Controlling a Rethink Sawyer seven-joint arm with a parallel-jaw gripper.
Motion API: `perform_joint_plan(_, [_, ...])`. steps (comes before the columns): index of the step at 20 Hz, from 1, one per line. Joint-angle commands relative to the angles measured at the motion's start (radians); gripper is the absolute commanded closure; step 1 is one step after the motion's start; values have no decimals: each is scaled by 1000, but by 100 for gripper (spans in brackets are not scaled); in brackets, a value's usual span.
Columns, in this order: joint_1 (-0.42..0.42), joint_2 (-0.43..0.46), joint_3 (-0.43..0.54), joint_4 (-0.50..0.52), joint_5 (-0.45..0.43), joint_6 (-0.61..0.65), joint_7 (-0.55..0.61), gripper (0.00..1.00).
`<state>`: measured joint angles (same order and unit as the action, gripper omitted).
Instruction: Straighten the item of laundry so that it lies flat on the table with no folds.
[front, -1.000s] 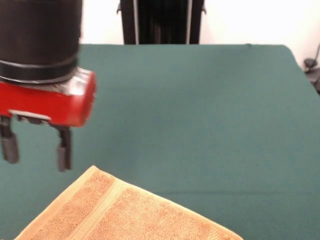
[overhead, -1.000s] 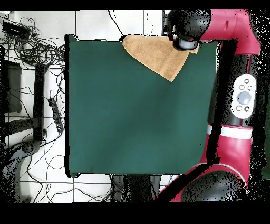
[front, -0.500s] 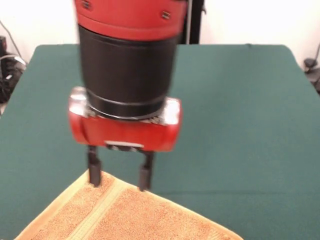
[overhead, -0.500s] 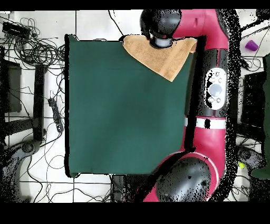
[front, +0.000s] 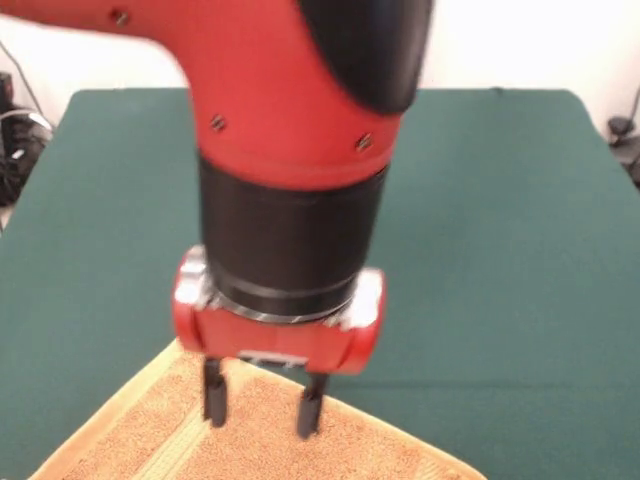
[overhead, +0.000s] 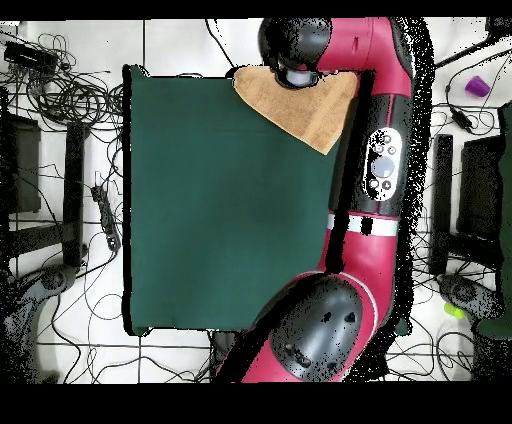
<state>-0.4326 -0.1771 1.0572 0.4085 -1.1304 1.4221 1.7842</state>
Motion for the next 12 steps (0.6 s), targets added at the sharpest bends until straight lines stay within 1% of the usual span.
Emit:
perform_joint_plan(1, [23,71,90,-161,-152,-24,-35,0])
perform_joint_plan(5, [5,88,181,-205,-247,-22,-86,0])
perform_joint_plan(6, [-1,98,198,-208,-259,-23,-89,0])
perform_joint_plan(7, [-7,112,209,-208,-261,-38,-77,0])
perform_joint_plan(9, [-15,135,187,-187,-228,-70,-15,0])
perform_joint_plan(12, [-18,148,160,-165,-198,-88,27,0])
